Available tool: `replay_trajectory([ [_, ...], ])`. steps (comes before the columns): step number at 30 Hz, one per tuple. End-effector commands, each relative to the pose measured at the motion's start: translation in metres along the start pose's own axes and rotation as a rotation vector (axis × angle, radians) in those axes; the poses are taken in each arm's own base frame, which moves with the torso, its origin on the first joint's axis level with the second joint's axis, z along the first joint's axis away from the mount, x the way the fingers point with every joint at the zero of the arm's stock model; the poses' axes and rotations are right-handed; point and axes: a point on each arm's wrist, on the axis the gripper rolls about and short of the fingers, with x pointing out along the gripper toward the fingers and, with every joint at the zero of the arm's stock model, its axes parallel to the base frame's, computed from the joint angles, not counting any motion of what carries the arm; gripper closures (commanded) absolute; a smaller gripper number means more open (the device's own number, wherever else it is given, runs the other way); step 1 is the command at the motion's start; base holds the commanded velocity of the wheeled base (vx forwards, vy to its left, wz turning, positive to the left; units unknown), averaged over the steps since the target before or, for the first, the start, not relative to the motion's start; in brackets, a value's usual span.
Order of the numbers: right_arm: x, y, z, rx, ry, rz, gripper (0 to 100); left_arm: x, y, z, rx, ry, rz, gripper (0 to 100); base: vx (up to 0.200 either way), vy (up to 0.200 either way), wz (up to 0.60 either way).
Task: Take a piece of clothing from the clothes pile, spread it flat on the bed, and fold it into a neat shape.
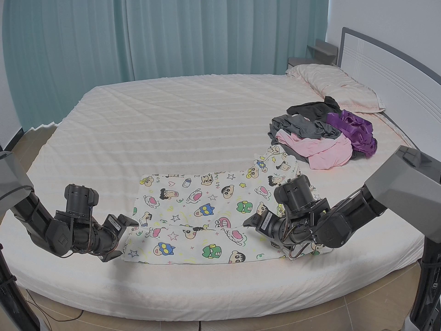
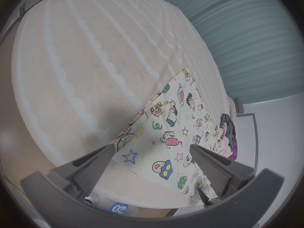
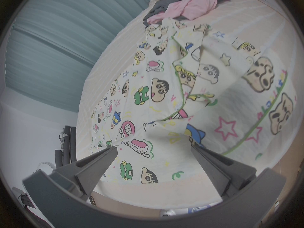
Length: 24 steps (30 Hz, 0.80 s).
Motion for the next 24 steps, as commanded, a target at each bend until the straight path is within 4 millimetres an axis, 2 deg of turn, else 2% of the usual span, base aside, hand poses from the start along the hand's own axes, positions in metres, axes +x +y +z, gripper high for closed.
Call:
replay_trajectory([
  [1, 0.022, -0.005, -0.005, -0.004, 0.022, -0.021, 0, -0.001, 0.001, 0.000, 0.000, 0.001, -0.001, 0, 0.000, 0.000, 0.00],
  [5, 0.032, -0.003, 0.011, 0.021, -0.019, 0.001, 0, -0.001, 0.001, 0.000, 0.015, 0.002, -0.002, 0, 0.000, 0.000, 0.00],
  [8, 0.026, 0.002, 0.017, 0.028, -0.034, 0.021, 0, -0.002, 0.004, -0.002, 0.059, 0.012, 0.006, 0, 0.000, 0.000, 0.00],
  [16, -0.020, 0.025, 0.029, 0.024, -0.081, 0.124, 0, -0.009, 0.000, -0.001, 0.075, 0.000, -0.022, 0, 0.000, 0.000, 0.00],
  [18, -0.028, 0.025, 0.033, 0.026, -0.094, 0.130, 0, -0.009, 0.000, -0.001, 0.074, -0.002, -0.025, 0, 0.000, 0.000, 0.00],
  [21, -0.032, 0.023, 0.035, 0.029, -0.102, 0.128, 0, -0.009, 0.000, -0.001, 0.074, -0.002, -0.025, 0, 0.200, 0.000, 0.00],
  [23, -0.047, 0.009, 0.041, 0.043, -0.125, 0.100, 0, -0.009, 0.000, -0.001, 0.074, -0.001, -0.023, 0, 0.200, 0.000, 0.00],
  [24, -0.048, 0.008, 0.042, 0.045, -0.128, 0.098, 0, -0.009, 0.000, -0.001, 0.074, -0.001, -0.023, 0, 0.200, 0.000, 0.00],
])
